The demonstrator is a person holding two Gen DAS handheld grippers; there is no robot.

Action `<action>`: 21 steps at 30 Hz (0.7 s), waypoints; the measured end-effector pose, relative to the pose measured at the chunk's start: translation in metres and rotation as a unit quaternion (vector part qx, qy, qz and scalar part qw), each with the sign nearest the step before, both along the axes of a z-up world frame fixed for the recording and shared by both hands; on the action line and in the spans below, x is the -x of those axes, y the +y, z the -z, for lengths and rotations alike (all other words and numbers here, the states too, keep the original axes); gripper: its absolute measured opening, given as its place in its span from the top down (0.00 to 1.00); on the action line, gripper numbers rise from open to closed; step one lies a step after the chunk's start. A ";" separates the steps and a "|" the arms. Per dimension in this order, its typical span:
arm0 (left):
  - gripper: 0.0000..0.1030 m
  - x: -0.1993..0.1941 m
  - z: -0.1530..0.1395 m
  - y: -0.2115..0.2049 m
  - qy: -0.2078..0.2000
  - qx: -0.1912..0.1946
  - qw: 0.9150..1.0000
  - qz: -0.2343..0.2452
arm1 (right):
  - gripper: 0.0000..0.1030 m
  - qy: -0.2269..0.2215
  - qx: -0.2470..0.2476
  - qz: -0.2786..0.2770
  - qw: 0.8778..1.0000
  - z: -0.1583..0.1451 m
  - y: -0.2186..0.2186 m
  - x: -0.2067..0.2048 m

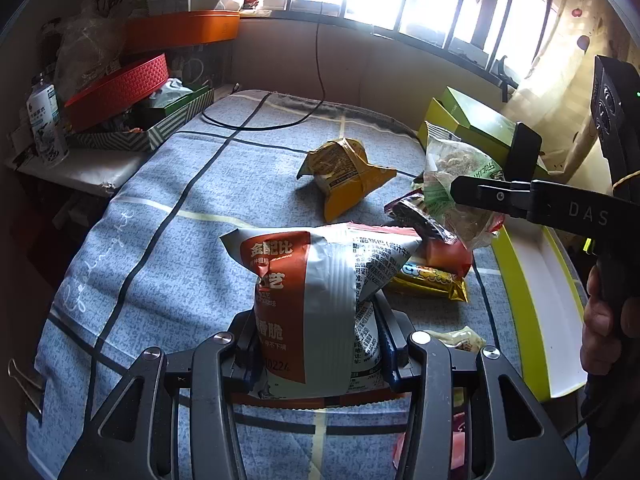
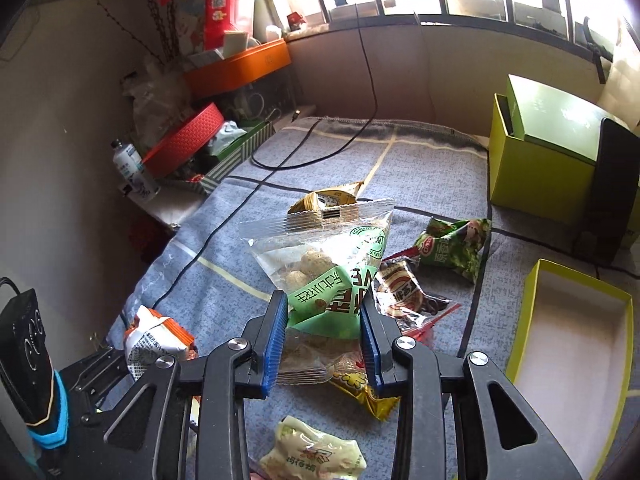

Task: Organize snacks
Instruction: 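Carry the clear bag into the tray and open the right gripper while the left carries the white bag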

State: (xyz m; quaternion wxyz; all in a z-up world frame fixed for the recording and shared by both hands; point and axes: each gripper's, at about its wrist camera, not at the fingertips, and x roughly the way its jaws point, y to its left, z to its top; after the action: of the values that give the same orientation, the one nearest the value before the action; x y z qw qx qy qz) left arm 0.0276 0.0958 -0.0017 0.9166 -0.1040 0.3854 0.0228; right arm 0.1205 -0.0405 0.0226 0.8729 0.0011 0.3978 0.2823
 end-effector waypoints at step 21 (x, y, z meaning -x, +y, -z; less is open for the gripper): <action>0.55 -0.047 -0.026 -0.086 0.001 -0.014 0.995 0.098 | 0.69 -0.011 -0.010 0.072 0.997 0.005 -0.104 0.014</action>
State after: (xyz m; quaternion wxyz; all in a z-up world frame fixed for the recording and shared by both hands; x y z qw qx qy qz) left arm 0.0743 0.0095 0.0244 0.9154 -0.0532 0.3942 -0.0617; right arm 0.1064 -0.1446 0.0178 0.8952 0.0356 0.3841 0.2233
